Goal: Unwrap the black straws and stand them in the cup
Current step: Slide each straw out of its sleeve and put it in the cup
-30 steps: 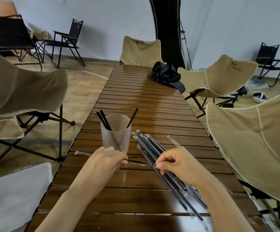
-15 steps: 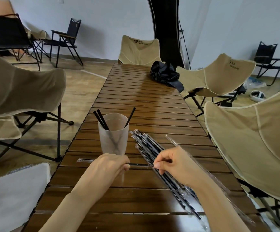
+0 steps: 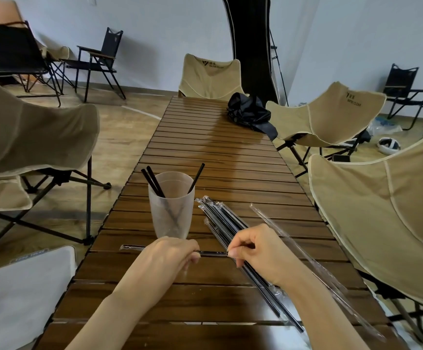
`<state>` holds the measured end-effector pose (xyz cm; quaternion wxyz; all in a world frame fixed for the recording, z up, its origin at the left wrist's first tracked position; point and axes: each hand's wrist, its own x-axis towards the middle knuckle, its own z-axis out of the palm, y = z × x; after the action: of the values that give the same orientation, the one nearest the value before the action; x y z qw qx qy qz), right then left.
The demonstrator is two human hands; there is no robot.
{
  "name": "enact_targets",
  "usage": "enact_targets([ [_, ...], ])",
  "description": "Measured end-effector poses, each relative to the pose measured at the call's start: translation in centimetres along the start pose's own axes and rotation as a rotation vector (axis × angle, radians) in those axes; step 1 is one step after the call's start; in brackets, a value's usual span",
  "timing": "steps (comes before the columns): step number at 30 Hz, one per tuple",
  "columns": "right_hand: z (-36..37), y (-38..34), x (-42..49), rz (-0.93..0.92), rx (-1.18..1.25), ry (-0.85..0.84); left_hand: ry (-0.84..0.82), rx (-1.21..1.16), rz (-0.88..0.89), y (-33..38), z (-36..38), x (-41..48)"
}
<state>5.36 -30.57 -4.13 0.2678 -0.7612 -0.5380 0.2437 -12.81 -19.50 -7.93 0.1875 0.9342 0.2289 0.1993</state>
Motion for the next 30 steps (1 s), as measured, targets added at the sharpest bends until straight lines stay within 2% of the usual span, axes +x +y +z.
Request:
enact_targets([
  [11,-0.5,-0.4,-0.2,-0.053,0.075,0.006,0.018,-0.029,0.018,0.0,-0.3,0.5],
  [16,-2.6,0.5,-0.9,0.026,0.188,0.014,0.098,-0.05,-0.009,-0.3,-1.9,0.8],
  [20,-3.2,1.4,-1.4,0.025,0.179,0.045,0.0,0.001,0.101,-0.8,-2.4,1.1],
  [24,-2.8,1.1,-0.8,0.002,0.147,0.031,0.054,-0.003,-0.027,-0.8,-2.4,0.3],
  [28,-2.0,0.6,-0.4,-0.013,0.081,0.019,0.072,-0.012,-0.033,-0.9,-2.4,0.6],
  [30,-1.8,0.5,-0.3,-0.006,0.067,0.022,0.009,-0.103,-0.02,-1.5,-1.8,0.7],
])
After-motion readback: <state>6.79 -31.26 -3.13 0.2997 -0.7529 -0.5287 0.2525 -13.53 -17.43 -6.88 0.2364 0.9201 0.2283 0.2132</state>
